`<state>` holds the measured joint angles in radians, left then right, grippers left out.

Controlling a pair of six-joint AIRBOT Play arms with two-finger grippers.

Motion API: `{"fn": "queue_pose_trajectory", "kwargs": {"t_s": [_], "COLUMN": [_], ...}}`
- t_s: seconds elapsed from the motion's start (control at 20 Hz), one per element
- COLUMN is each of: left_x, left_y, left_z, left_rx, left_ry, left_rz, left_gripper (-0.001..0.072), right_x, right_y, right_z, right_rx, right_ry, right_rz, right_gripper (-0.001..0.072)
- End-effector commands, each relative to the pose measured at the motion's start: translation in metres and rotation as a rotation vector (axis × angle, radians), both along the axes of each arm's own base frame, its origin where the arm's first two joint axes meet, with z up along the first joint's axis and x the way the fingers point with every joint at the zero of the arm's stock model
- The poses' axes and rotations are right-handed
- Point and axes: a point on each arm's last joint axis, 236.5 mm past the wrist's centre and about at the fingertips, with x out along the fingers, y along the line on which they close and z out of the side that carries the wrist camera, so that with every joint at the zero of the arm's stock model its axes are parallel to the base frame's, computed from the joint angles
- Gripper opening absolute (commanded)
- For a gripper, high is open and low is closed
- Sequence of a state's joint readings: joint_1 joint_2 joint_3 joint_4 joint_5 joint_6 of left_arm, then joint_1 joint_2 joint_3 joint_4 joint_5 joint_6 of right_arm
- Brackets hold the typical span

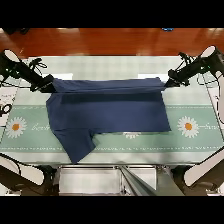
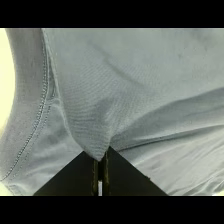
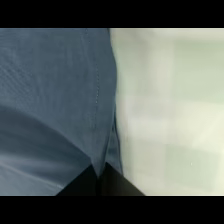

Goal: Fold the shirts.

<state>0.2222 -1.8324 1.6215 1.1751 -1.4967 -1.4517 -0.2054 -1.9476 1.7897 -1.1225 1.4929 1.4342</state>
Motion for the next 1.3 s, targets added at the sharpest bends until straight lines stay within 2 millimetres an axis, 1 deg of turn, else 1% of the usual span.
{"fn": "queue_pose_trajectory", "kwargs": {"t_s": [0.0,0.05,0.1,0.15,0.2,0.25,0.35,0.4,0.5,0.55,0.65,0.7,0.75,0.85,0.9,0.95,1.0,1.05,1.15,1.25], "left_x": [-0.009,-0.012,-0.015,-0.017,-0.016,-0.015,-0.016,-0.02,-0.041,-0.057,-0.089,-0.104,-0.119,-0.146,-0.162,-0.181,-0.197,-0.208,-0.223,-0.224], "left_y": [-0.002,-0.002,-0.003,-0.003,-0.003,-0.006,-0.006,0.001,0.026,0.038,0.054,0.055,0.052,0.035,0.035,0.032,0.022,0.01,-0.008,-0.014], "left_z": [0.0,0.001,0.002,0.003,0.005,0.009,0.024,0.031,0.042,0.045,0.045,0.043,0.041,0.031,0.017,0.002,-0.009,-0.016,-0.028,-0.034], "left_rx": [-0.008,-0.01,-0.013,-0.012,-0.007,-0.004,0.01,0.039,0.123,0.136,0.103,0.049,-0.028,-0.19,-0.205,-0.224,-0.257,-0.279,-0.299,-0.291], "left_ry": [0.037,0.057,0.074,0.09,0.109,0.101,0.067,0.056,0.051,0.045,-0.004,-0.045,-0.091,-0.158,-0.136,-0.079,-0.023,0.008,0.057,0.064], "left_rz": [-0.015,-0.002,0.004,0.027,0.087,0.09,0.076,0.075,0.095,0.114,0.208,0.274,0.367,0.522,0.606,0.684,0.695,0.671,0.651,0.643], "left_gripper": [0.0032,0.0121,0.037,0.0504,0.0509,0.0509,0.0509,0.0509,0.0509,0.0508,0.0507,0.0507,0.0507,0.0508,0.0508,0.0508,0.0508,0.0508,0.0508,0.0507], "right_x": [-0.002,-0.002,-0.003,-0.005,-0.009,-0.015,-0.038,-0.046,-0.054,-0.062,-0.085,-0.1,-0.117,-0.148,-0.16,-0.171,-0.18,-0.188,-0.196,-0.195], "right_y": [0.001,0.001,0.001,0.001,-0.002,-0.006,-0.019,-0.024,-0.032,-0.036,-0.04,-0.034,-0.023,0.001,0.01,0.02,0.031,0.04,0.045,0.047], "right_z": [0.0,0.0,0.0,0.0,0.0,-0.002,-0.002,0.0,0.004,0.004,0.0,0.0,0.0,-0.002,-0.003,-0.002,0.002,0.005,0.012,0.019], "right_rx": [0.001,0.001,0.002,0.0,-0.011,-0.027,-0.06,-0.076,-0.088,-0.096,-0.088,-0.056,-0.016,0.043,0.058,0.089,0.12,0.146,0.155,0.165], "right_ry": [0.012,0.015,0.021,0.024,0.041,0.073,0.171,0.192,0.146,0.112,0.044,-0.004,-0.057,-0.145,-0.173,-0.19,-0.207,-0.215,-0.229,-0.248], "right_rz": [0.003,-0.007,-0.013,0.0,0.0,-0.009,-0.01,-0.014,-0.067,-0.099,-0.159,-0.193,-0.207,-0.251,-0.281,-0.305,-0.301,-0.292,-0.277,-0.276], "right_gripper": [0.0024,0.0104,0.0347,0.0403,0.0403,0.0403,0.0404,0.0404,0.0405,0.0405,0.0405,0.0405,0.0405,0.0405,0.0405,0.0405,0.0405,0.0405,0.0405,0.0405]}}
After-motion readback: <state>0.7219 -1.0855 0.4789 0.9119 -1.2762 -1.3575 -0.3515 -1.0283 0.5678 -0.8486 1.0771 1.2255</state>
